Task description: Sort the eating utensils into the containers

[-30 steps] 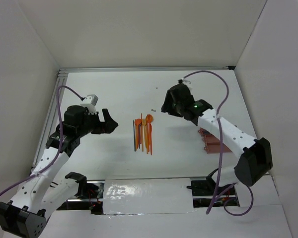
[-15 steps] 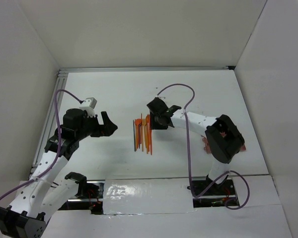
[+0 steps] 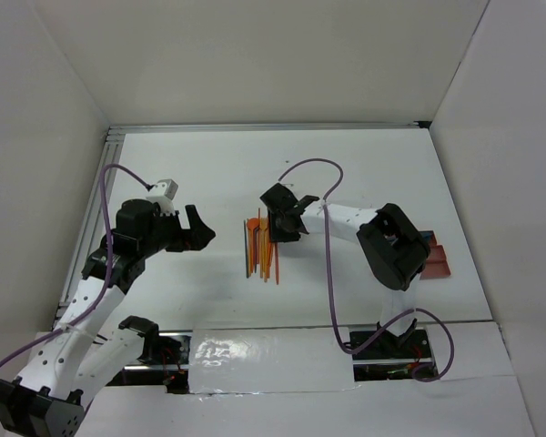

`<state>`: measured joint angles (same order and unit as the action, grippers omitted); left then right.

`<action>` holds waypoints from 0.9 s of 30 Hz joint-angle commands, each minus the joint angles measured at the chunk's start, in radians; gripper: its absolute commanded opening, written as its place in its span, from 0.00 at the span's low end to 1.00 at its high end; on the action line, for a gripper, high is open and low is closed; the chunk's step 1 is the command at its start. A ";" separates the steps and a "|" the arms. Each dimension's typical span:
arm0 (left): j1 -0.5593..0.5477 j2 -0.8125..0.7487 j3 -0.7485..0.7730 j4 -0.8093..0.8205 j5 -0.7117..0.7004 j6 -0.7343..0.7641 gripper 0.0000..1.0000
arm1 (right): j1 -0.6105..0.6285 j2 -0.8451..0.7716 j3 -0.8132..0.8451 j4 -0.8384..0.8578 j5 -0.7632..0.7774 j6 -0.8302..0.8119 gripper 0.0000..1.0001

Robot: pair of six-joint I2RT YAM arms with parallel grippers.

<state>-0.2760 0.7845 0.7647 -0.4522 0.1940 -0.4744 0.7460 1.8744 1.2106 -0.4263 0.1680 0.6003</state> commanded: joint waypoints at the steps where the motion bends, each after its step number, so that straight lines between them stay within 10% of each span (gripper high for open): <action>1: 0.003 0.004 0.001 0.017 -0.010 0.019 1.00 | 0.010 0.011 0.058 0.002 0.033 0.004 0.44; 27: 0.003 -0.013 -0.011 0.035 -0.016 0.039 1.00 | 0.023 0.051 0.096 -0.005 0.027 0.053 0.31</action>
<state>-0.2756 0.7807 0.7578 -0.4484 0.1795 -0.4480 0.7597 1.9148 1.2743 -0.4416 0.1802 0.6537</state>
